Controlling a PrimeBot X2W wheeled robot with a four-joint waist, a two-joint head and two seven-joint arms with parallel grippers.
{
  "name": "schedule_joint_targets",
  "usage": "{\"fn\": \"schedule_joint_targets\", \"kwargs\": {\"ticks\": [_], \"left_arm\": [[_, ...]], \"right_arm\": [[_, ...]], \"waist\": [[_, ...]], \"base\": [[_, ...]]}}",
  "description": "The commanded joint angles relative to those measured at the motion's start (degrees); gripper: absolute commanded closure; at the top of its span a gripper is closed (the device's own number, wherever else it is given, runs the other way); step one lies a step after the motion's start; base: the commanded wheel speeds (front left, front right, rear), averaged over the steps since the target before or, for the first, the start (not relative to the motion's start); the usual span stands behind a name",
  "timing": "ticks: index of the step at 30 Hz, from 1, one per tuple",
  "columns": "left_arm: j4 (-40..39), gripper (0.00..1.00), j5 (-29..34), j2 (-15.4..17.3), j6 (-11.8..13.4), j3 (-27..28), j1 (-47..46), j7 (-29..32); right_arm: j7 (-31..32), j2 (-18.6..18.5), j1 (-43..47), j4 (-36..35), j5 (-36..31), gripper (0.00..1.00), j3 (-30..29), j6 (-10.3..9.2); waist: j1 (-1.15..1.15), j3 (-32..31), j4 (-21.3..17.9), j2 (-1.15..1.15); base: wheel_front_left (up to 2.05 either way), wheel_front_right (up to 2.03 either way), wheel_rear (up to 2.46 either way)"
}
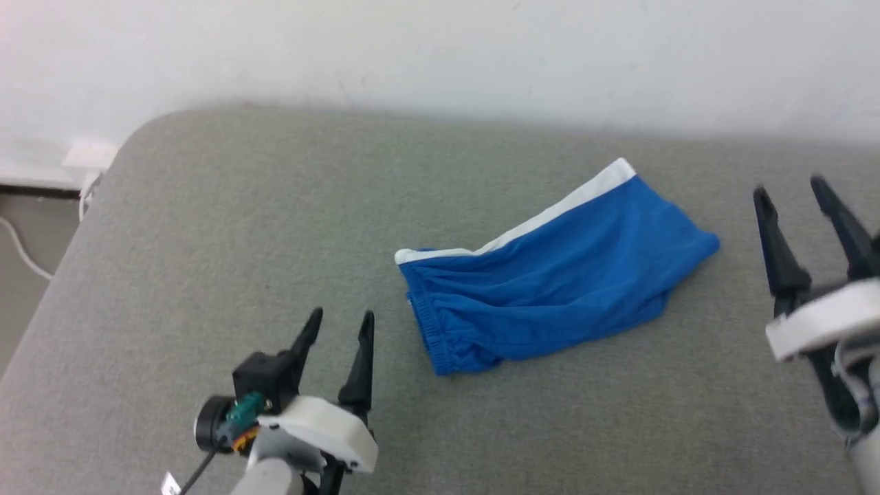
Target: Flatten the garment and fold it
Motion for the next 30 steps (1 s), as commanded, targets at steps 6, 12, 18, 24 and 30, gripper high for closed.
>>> {"fn": "schedule_joint_targets", "kwargs": {"ticks": [6,12,18,24,30], "left_arm": [[0.8,0.0,-0.4,-0.6,0.0,-2.1,2.2,3.0],[0.9,0.0,-2.4,-1.9,-1.3,-4.3,1.7,8.9],[2.3,0.0,-4.1,-3.0,0.1,-3.4,-1.1,12.6],[7.3,0.0,-3.9,-2.5,3.5,-2.6,-3.4,16.9],[11.1,0.0,-4.0,-2.2,3.9,-4.8,-3.5,23.2]], "right_arm": [[-0.7,8.4,10.5,-6.9,-4.5,0.0,-8.5,-0.05],[0.9,16.0,16.5,-13.2,-7.3,0.0,-13.8,-0.05],[2.6,17.2,18.6,-16.0,-9.3,0.0,-14.5,-0.05],[3.1,17.6,18.4,-17.3,-9.1,0.0,-14.5,-0.05],[2.9,17.9,18.0,-17.2,-9.1,0.0,-14.5,-0.05]], "waist": [[0.01,-1.2,-2.7,0.0],[0.01,0.5,-5.3,0.0],[0.01,3.1,-8.0,0.0],[0.01,5.5,-10.2,0.0],[0.01,6.7,-10.6,0.0]], "base": [[0.0,0.0,0.0],[0.0,0.0,0.0],[0.0,0.0,0.0],[0.0,0.0,0.0],[0.0,0.0,0.0]]}}
